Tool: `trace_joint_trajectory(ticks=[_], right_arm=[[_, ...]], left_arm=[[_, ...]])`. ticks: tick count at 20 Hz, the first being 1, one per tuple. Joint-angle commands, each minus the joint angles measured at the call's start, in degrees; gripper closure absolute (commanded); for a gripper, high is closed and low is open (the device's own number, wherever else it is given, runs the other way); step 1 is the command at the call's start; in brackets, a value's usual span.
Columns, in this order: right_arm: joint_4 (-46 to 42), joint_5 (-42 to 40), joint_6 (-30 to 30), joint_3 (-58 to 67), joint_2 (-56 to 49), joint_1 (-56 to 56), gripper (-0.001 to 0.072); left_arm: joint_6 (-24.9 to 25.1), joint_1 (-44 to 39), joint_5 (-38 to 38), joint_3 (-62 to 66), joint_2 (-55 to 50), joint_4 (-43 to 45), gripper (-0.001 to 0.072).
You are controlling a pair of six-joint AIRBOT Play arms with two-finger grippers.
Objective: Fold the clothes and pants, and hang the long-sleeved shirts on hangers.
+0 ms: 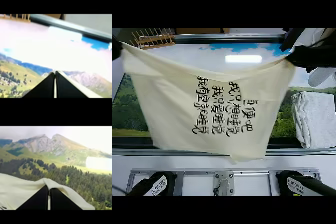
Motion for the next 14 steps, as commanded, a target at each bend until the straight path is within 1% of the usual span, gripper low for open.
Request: trace_joint_trajectory(ticks=[1,2,3,4,5,6,7,9,10,11,13,14], right_arm=[[-1.1,-12.7,1.5,1.3,-14.4,2.7,0.0695],[-0.5,-16.0,1.7,2.0,-16.4,2.7,0.0655],[-0.5,-18.8,1.7,2.6,-17.4,2.6,0.0507],[-0.5,-21.1,1.7,2.9,-17.7,2.3,0.0297],[-0.7,-22.1,1.7,3.2,-17.5,1.9,0.0150],[-0.7,-21.9,1.3,3.6,-16.9,1.1,0.0122],[-0.7,-20.3,0.4,3.6,-15.7,-0.1,0.0123],[-1.0,-13.7,0.4,3.4,-12.6,-2.5,0.0123],[-1.2,-10.0,-0.3,2.7,-10.7,-3.3,0.0123],[-1.4,-6.6,-1.1,1.1,-8.6,-3.7,0.0125],[-1.8,-2.1,-1.1,-4.8,-3.2,-3.8,0.0126],[-1.8,-1.6,-1.1,-8.4,-0.6,-3.5,0.0126]], left_arm=[[0.2,-2.4,9.0,0.1,-12.9,-0.2,0.0702],[0.2,-3.1,10.9,0.1,-15.3,-0.2,0.0702],[0.2,-3.6,12.5,0.1,-17.3,-0.2,0.0584],[-0.5,-3.7,13.4,0.1,-18.8,-0.2,0.0232],[-0.7,-3.5,13.4,0.1,-19.5,-0.1,0.0077],[-0.7,-2.8,12.3,0.1,-19.5,-0.1,0.0080],[-0.7,-1.6,9.9,0.1,-19.2,-0.1,0.0081],[-0.8,1.9,1.0,-0.1,-17.7,0.3,0.0090],[-0.8,4.0,-3.5,-1.7,-16.3,0.3,0.0125],[-0.8,6.0,-6.4,-5.2,-14.2,0.4,0.0161],[-0.8,10.5,-9.8,-16.9,-8.3,0.4,0.0161],[-0.8,12.5,-10.8,-23.2,-5.6,0.3,0.0161]])
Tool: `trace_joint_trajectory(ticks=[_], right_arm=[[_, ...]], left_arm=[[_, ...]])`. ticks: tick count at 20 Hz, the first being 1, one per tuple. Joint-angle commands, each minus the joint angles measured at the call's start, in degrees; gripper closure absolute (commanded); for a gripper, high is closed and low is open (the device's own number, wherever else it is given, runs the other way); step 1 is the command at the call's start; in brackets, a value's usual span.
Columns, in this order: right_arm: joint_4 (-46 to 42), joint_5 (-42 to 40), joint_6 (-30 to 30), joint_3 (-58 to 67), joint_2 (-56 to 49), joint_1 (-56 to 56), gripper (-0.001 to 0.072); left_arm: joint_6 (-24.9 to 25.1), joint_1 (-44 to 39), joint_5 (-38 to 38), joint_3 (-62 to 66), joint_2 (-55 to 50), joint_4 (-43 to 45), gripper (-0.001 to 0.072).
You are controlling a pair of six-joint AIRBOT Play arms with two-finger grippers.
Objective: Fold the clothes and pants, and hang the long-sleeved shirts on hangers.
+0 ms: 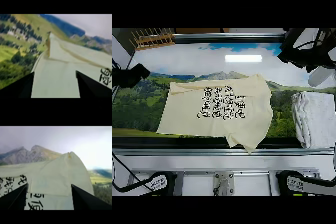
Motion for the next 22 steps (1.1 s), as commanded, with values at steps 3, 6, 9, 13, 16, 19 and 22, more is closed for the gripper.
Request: trace_joint_trajectory(ticks=[3,6,9,13,16,19,22], right_arm=[[-0.4,5.4,-0.6,-17.8,13.6,0.5,0.0126],[0.1,5.4,-0.6,-25.0,17.7,0.8,0.0127],[0.3,5.4,-0.6,-27.3,18.5,0.8,0.0127],[0.7,3.6,-0.6,-27.3,18.5,0.8,0.0127],[0.7,2.8,-0.6,-27.3,18.5,0.8,0.0127],[0.7,2.9,-0.6,-27.3,18.5,0.8,0.0127],[-0.1,4.0,-0.6,-27.3,18.5,0.7,0.0127]], left_arm=[[-0.2,11.0,-6.1,-30.8,13.2,-0.1,0.0161],[-1.0,15.6,0.0,-44.0,17.4,-2.9,0.0161],[-1.0,16.8,5.6,-49.5,17.6,-6.7,0.0161],[-1.0,14.7,7.1,-48.4,11.9,-6.6,0.0162],[-1.1,10.2,7.2,-44.7,7.1,-6.6,0.0161],[-3.0,6.1,8.8,-42.0,4.1,-6.5,0.0162],[-3.6,3.8,8.9,-40.9,2.8,-6.5,0.0316]])
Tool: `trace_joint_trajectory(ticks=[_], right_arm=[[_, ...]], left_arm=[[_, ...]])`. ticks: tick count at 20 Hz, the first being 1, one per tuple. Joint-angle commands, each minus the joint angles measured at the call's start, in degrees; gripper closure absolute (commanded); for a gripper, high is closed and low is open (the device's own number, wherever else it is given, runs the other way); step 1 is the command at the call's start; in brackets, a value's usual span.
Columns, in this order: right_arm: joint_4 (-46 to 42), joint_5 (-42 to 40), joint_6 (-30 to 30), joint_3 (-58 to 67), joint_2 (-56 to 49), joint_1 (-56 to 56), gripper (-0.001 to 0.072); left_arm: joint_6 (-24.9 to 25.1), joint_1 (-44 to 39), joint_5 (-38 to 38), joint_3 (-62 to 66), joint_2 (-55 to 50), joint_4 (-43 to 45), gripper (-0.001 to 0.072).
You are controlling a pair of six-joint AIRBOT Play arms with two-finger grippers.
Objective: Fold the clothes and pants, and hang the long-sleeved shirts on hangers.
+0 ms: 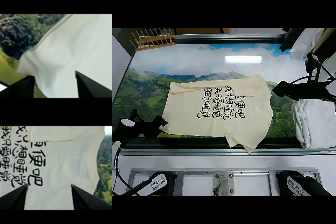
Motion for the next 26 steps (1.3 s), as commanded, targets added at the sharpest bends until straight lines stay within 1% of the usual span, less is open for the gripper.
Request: trace_joint_trajectory(ticks=[1,2,3,6,9,11,13,15,21,25,26], right_arm=[[-2.6,1.7,-0.2,0.0,0.0,-0.3,0.0127],[-4.4,2.7,-0.2,-0.3,0.1,-0.9,0.0127],[-5.2,4.1,-0.2,-1.4,0.2,-2.3,0.0127],[-5.3,6.9,-0.2,-8.3,0.1,-7.7,0.0127],[-4.3,2.6,2.4,-20.4,-0.8,-11.2,0.0126],[0.3,-1.3,2.3,-27.6,-2.5,-11.0,0.0126],[7.3,-3.1,-1.3,-32.3,-5.0,-9.6,0.0128],[11.3,-3.7,-3.8,-34.6,-7.3,-6.7,0.0128],[12.8,-9.1,-3.7,-34.7,-10.4,3.2,0.0129],[15.7,-10.9,-3.7,-34.6,-10.4,5.8,0.0135],[15.7,-10.8,-3.7,-34.6,-10.4,5.8,0.0263]], left_arm=[[-0.9,-2.6,0.4,1.2,-1.4,0.4,0.0541],[-0.9,-2.5,0.5,0.7,-0.3,0.5,0.0671],[-0.7,-2.0,0.5,0.1,1.1,0.9,0.0701],[1.5,-0.2,-0.2,-2.1,6.8,0.9,0.0702],[2.6,0.0,0.2,-4.3,11.4,0.8,0.0702],[2.6,0.0,1.0,-5.3,13.5,0.8,0.0702],[2.6,0.0,1.2,-5.3,14.6,0.8,0.0702],[2.6,0.0,1.6,-5.3,15.5,0.8,0.0701],[2.6,0.0,1.9,-5.3,15.7,0.8,0.0701],[2.6,0.0,1.9,-5.3,15.7,0.8,0.0701],[2.6,0.0,1.9,-5.3,15.7,0.8,0.0702]])
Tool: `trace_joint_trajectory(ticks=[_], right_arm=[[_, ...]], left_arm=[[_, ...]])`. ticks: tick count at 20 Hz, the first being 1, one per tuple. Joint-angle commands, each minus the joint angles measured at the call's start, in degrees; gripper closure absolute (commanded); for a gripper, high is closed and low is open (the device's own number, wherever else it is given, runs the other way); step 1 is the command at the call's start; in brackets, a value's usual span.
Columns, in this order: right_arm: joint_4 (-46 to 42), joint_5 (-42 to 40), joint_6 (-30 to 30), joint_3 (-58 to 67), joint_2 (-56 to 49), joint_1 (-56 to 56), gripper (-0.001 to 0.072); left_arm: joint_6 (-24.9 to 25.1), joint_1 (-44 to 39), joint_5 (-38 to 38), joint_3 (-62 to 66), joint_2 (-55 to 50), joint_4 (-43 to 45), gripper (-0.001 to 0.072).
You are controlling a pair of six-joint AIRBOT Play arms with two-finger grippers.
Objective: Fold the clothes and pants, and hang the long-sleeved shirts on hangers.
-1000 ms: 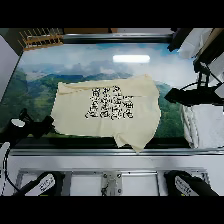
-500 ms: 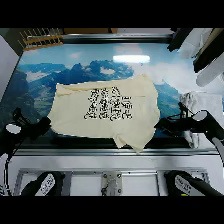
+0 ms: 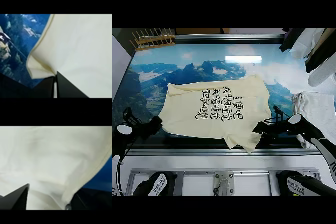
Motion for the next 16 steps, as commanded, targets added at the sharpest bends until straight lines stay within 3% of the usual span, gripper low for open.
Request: trace_joint_trajectory(ticks=[1,2,3,8,11,16], right_arm=[[1.4,-1.4,-0.5,-0.1,-0.2,1.5,0.0537],[1.3,-1.4,-1.3,-0.1,-0.1,1.5,0.0663],[1.3,-1.4,-2.4,0.2,0.3,1.5,0.0700],[-7.3,-0.7,-2.3,7.7,6.1,1.4,0.0701],[-13.3,1.4,-2.3,20.8,12.3,1.4,0.0702],[-22.5,1.0,-2.3,47.0,21.4,1.4,0.0702]], left_arm=[[0.0,0.0,0.0,0.0,0.0,0.0,0.0702],[0.0,0.0,0.0,0.0,0.0,0.0,0.0701],[0.0,0.0,0.0,0.0,0.0,0.0,0.0702],[0.1,0.0,-3.5,6.6,0.2,0.0,0.0702],[0.1,0.0,-8.6,18.9,3.3,-0.5,0.0702],[0.1,0.0,-9.3,40.5,15.4,-0.5,0.0702]])
